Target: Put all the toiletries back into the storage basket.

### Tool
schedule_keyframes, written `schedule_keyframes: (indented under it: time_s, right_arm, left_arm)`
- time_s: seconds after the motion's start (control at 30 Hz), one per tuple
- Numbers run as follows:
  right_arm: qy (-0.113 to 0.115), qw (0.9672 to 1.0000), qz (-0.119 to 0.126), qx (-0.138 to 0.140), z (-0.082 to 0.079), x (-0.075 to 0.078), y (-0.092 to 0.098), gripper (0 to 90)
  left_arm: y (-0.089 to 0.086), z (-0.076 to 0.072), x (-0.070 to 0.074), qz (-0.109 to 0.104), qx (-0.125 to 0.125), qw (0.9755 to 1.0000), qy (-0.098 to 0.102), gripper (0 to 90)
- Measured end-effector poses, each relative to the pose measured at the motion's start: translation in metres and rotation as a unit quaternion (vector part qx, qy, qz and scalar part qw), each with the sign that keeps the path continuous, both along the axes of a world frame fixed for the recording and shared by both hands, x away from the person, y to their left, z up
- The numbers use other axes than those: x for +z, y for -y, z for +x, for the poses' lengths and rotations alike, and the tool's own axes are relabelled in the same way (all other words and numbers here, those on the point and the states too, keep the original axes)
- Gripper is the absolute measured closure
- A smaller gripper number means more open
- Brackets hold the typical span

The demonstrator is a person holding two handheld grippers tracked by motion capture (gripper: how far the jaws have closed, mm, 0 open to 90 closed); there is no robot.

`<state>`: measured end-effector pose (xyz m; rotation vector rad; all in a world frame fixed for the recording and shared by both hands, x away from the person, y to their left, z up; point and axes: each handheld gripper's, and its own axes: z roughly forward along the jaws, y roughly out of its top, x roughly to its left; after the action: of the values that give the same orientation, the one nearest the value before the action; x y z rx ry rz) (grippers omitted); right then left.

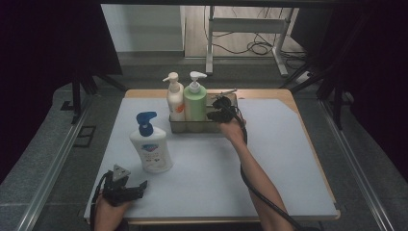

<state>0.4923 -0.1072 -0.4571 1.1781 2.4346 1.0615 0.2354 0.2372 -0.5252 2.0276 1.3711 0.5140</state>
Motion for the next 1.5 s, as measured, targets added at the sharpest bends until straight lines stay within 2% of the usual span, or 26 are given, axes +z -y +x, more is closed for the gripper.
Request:
schedule_keyframes:
  time_s: [0.1,0.33,0.53,0.77,1.03,1.2,1.5]
  right_arm:
    - [0.001,1.0,0.006,0.004,-0.002,0.002,0.002,83.8]
    - [0.018,0.9997,0.006,0.018,-0.009,0.011,0.004,80.0]
    - [0.033,0.9992,0.007,0.019,-0.015,0.019,0.013,74.3]
    - [0.04,0.9988,0.016,0.022,-0.024,0.028,0.024,59.6]
    - [0.04,0.9981,0.013,0.044,-0.039,0.034,0.032,41.9]
    - [0.043,0.9981,0.01,0.044,-0.046,0.035,0.037,31.1]
    - [0.046,0.9973,0.0,0.057,-0.064,0.035,0.045,20.0]
  left_arm:
    - [0.0,0.0,0.0,0.0,0.0,1.0,0.0,12.9]
    - [0.0,0.0,0.0,0.0,0.0,1.0,0.0,12.9]
    - [0.0,0.0,0.0,0.0,0.0,1.0,0.0,12.9]
    - [0.0,0.0,0.0,0.0,0.0,1.0,0.0,12.9]
    - [0.001,0.0,0.0,0.001,0.004,1.0,-0.001,12.9]
    - [0.003,0.0,0.0,0.0,0.012,0.9999,0.0,12.9]
    - [0.003,0.0,0.0,-0.002,0.012,0.9999,0.001,12.8]
